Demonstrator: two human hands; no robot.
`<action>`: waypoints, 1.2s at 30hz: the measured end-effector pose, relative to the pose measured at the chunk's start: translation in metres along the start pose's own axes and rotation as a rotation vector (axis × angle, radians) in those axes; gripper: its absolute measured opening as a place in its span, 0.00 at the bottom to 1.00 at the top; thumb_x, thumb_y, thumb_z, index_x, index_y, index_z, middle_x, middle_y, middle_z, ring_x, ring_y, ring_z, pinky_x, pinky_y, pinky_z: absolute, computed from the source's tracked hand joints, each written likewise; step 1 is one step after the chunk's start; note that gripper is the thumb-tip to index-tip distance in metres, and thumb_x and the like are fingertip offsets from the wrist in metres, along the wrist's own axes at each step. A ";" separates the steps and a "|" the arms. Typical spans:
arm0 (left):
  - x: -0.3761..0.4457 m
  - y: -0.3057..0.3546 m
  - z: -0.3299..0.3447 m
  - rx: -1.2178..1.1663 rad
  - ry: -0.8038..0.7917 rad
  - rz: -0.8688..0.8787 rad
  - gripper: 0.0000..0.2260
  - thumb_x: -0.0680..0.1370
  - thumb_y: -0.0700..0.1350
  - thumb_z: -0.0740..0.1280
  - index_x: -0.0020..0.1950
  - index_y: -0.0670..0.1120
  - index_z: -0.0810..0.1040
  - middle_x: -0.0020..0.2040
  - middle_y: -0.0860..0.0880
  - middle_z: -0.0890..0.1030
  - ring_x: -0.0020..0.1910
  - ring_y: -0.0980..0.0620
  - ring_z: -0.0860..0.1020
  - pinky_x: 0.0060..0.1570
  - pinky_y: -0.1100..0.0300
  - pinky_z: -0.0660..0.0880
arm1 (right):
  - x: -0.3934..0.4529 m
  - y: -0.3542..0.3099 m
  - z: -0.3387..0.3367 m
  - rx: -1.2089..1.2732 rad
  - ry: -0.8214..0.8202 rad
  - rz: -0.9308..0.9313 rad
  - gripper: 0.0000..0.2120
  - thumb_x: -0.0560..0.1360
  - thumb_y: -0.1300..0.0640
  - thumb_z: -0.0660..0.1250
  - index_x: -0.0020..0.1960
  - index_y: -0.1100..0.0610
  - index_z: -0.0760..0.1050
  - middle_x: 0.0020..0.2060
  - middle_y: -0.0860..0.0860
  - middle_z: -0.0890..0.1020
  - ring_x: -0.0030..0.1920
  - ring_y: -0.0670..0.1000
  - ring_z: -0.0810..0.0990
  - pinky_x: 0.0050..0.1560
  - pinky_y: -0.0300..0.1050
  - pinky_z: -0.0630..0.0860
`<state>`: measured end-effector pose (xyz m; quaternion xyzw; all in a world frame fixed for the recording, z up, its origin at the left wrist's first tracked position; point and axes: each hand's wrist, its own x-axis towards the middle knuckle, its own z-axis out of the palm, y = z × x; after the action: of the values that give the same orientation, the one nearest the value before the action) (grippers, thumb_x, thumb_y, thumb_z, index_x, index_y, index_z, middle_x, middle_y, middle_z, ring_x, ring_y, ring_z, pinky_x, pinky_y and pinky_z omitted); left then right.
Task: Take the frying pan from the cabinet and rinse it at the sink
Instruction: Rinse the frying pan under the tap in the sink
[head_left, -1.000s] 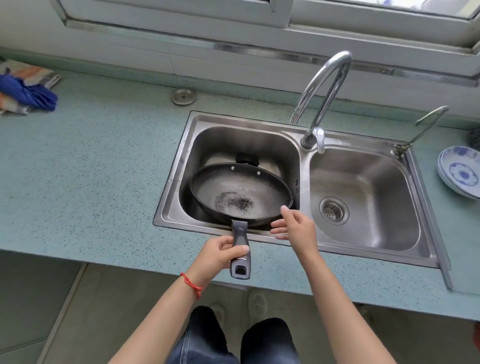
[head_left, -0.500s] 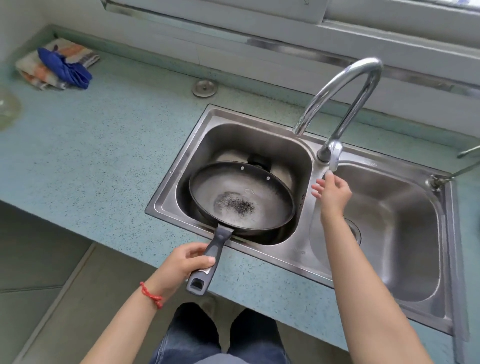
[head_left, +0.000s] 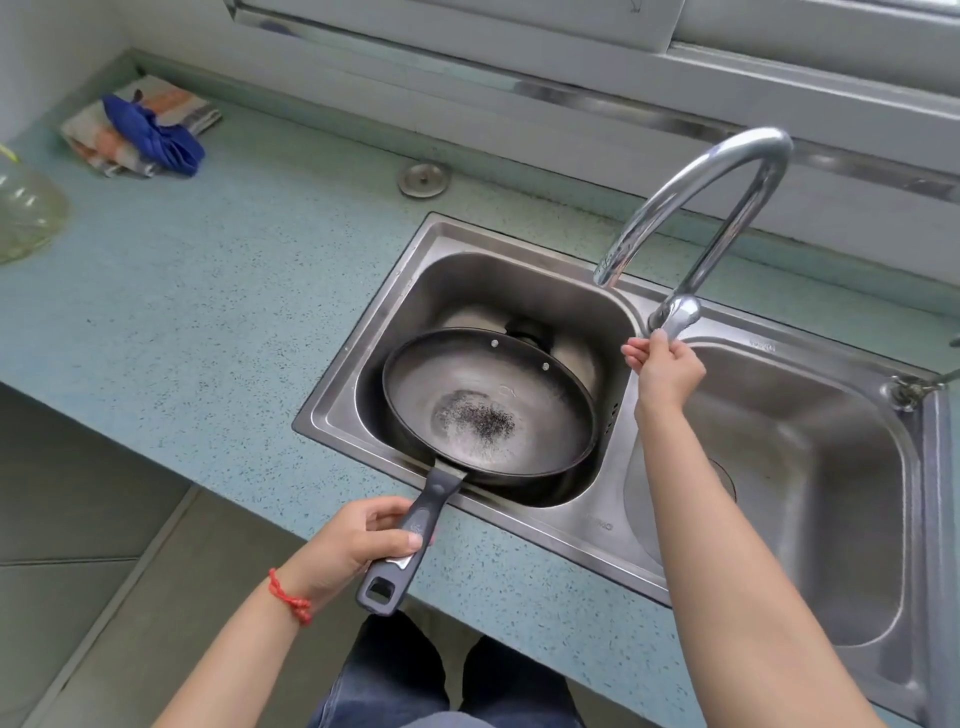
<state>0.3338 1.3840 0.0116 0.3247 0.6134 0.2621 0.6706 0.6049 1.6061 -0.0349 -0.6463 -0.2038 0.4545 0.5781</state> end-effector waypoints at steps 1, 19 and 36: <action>0.000 0.000 0.000 0.006 -0.002 -0.003 0.30 0.55 0.50 0.73 0.53 0.37 0.77 0.51 0.37 0.82 0.48 0.49 0.81 0.42 0.65 0.77 | 0.000 0.000 0.004 0.010 -0.005 0.004 0.12 0.78 0.62 0.59 0.35 0.60 0.70 0.31 0.55 0.78 0.21 0.42 0.78 0.26 0.32 0.75; -0.001 0.001 -0.001 0.018 -0.019 0.004 0.32 0.54 0.51 0.73 0.55 0.36 0.77 0.52 0.36 0.81 0.46 0.50 0.81 0.40 0.66 0.76 | 0.011 -0.015 -0.036 -0.101 -0.036 -0.038 0.14 0.75 0.65 0.62 0.31 0.59 0.72 0.25 0.53 0.75 0.18 0.42 0.72 0.24 0.33 0.71; 0.003 -0.003 -0.003 -0.014 -0.051 0.050 0.29 0.55 0.52 0.74 0.52 0.39 0.79 0.47 0.43 0.83 0.48 0.50 0.81 0.44 0.65 0.76 | -0.006 -0.025 -0.036 -0.105 -0.025 0.004 0.09 0.76 0.61 0.62 0.37 0.61 0.74 0.30 0.53 0.80 0.23 0.42 0.79 0.25 0.31 0.74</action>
<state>0.3309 1.3851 0.0071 0.3419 0.5860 0.2746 0.6814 0.6378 1.5871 -0.0120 -0.6704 -0.2330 0.4525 0.5399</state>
